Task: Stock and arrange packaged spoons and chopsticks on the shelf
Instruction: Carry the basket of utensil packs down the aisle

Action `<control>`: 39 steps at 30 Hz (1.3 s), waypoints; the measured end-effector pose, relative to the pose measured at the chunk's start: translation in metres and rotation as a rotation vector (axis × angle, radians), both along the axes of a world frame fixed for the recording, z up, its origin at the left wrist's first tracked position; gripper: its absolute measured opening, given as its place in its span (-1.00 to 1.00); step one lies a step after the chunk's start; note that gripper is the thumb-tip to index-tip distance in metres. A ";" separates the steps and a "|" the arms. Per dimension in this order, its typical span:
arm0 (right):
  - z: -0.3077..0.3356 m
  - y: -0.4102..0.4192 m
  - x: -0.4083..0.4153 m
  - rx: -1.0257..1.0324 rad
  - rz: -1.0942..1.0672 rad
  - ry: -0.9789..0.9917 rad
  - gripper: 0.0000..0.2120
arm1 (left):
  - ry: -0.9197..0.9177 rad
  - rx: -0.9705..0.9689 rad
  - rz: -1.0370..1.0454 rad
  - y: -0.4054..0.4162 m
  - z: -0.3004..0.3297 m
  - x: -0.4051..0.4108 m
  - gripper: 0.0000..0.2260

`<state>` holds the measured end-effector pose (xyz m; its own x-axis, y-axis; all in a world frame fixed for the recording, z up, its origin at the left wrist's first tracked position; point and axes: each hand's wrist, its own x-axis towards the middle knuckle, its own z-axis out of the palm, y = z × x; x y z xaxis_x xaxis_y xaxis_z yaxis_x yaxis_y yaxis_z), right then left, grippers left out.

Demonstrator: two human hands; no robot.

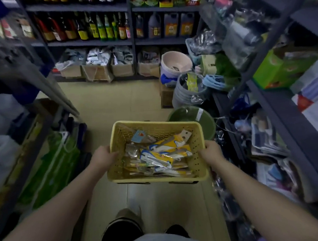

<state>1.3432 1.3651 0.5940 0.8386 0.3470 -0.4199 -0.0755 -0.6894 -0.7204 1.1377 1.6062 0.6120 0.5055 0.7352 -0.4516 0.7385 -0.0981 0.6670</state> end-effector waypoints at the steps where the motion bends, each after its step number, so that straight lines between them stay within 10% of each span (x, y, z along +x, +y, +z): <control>1: -0.003 0.020 0.017 -0.004 0.008 0.001 -0.92 | 0.004 -0.010 -0.009 0.022 -0.004 0.019 -0.80; 16: -0.048 0.205 0.211 -0.098 -0.444 0.117 -0.88 | 0.038 -0.113 -0.471 0.273 -0.031 0.375 -0.81; 39: -0.238 0.146 0.260 -0.246 -1.570 0.533 -0.89 | 0.382 -0.219 -1.450 0.105 -0.248 0.692 -0.93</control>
